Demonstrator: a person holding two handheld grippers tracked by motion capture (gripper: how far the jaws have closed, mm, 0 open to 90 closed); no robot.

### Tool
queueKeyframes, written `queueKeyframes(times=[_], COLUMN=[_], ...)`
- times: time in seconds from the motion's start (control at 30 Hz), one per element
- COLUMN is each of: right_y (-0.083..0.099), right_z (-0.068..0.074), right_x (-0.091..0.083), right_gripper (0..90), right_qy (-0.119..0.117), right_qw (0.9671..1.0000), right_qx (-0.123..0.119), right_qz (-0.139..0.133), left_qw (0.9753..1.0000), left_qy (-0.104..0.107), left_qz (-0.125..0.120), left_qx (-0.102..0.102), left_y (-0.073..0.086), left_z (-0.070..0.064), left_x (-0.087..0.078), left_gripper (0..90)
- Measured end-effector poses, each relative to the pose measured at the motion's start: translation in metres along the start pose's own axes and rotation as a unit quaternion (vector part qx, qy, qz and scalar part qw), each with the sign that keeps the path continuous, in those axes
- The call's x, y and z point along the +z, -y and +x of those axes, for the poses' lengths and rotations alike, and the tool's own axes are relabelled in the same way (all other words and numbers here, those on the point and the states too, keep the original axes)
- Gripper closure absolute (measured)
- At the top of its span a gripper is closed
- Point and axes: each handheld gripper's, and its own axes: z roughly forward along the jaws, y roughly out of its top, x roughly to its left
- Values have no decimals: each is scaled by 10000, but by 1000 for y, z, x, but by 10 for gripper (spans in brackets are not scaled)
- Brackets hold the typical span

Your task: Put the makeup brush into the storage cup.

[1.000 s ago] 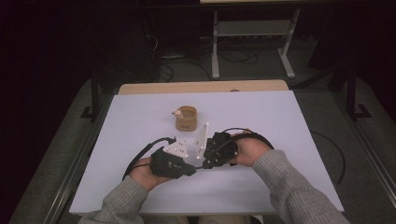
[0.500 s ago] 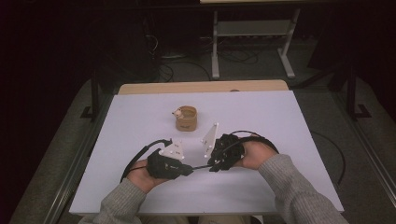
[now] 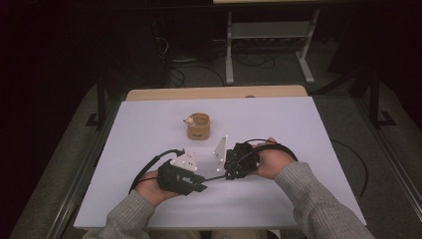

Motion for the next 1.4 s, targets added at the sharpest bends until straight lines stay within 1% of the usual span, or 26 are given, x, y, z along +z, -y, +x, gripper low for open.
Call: queueKeyframes(times=[0.03, 0.07, 0.2, 0.27, 0.37, 0.4, 0.47, 0.5, 0.53, 0.6, 0.67, 0.7, 0.73, 0.77, 0.87, 0.9, 0.93, 0.97, 1.03, 1.1, 1.13, 1.17, 1.2, 1.27, 1.33, 1.4], right_y=[-4, -6, -17, -20, -22, -21, -17, -15, -11, -2, 10, 14, 21, 25, 41, 46, 51, 55, 64, 71, 76, 79, 81, 84, 85, 84], right_z=[2, 3, 7, 10, 12, 12, 10, 9, 7, 4, 2, 2, 1, 1, 1, 1, 1, 3, 3, 3, 2, 3, 4, 5, 6, 5], right_x=[-1, -1, -5, -5, -2, -2, -5, -7, -10, -15, -17, -18, -17, -18, -20, -21, -22, -23, -22, -21, -19, -18, -16, -11, -3, 3], right_gripper=[846, 847, 846, 846, 841, 832, 697, 658, 633, 600, 535, 524, 499, 477, 420, 401, 358, 344, 334, 323, 318, 317, 316, 317, 324, 333], right_qy=[96, 125, 242, 225, 280, 322, 593, 632, 650, 655, 671, 700, 673, 699, 826, 854, 920, 911, 849, 821, 821, 714, 646, 567, 431, 333], right_qw=[9996, 9991, 9977, 9972, 9970, 9974, 9976, 9979, 9974, 9942, 9874, 9847, 9801, 9768, 9621, 9566, 9496, 9406, 9286, 9198, 9170, 9087, 9040, 8978, 8900, 8856], right_qx=[-62, -134, -384, -420, -415, -391, -302, -125, 179, 409, 737, 861, 993, 1121, 1505, 1602, 1787, 2095, 2399, 2599, 2641, 2821, 2897, 2984, 3128, 3182], right_qz=[262, 372, 506, 573, 587, 516, 189, 39, -272, -748, -1229, -1344, -1583, -1685, -2118, -2278, -2406, -2510, -2701, -2822, -2874, -2992, -3076, -3188, -3288, -3367], left_qw=[10000, 10000, 9998, 9995, 9993, 9994, 9996, 9996, 9995, 9993, 9989, 9987, 9985, 9982, 9971, 9965, 9962, 9959, 9953, 9939, 9934, 9928, 9923, 9915, 9896, 9888], left_qy=[0, 9, -7, -43, -183, -205, -205, -258, -286, -340, -406, -437, -456, -504, -608, -649, -676, -702, -757, -811, -843, -875, -900, -930, -955, -976], left_qz=[17, 45, 177, 300, 316, 273, 176, 119, 89, -20, -109, -181, -217, -230, -390, -455, -475, -506, -547, -650, -687, -731, -752, -809, -938, -995], left_qx=[-1, -6, -4, 57, 45, -26, -73, -86, -103, -146, -191, -211, -216, -220, -247, -274, -266, -266, -272, -378, -367, -357, -386, -422, -525, -532], left_y=[0, -1, -3, -4, -1, 1, 5, 8, 11, 16, 21, 24, 25, 27, 32, 33, 34, 35, 36, 37, 37, 38, 37, 37, 37, 36], left_z=[0, 0, 0, -1, -1, -1, 1, 2, 2, 2, 2, 2, 2, 2, 3, 2, 3, 3, 5, 4, 5, 6, 6, 7, 7, 7], left_x=[0, 1, 4, 5, 7, 5, 3, 2, 2, 2, 2, 2, 1, 0, -2, -3, -5, -6, -7, -8, -10, -10, -11, -12, -11, -11], left_gripper=[713, 721, 780, 836, 846, 849, 851, 852, 852, 852, 853, 853, 853, 853, 853, 853, 853, 853, 853, 853, 853, 853, 853, 853, 853, 852])
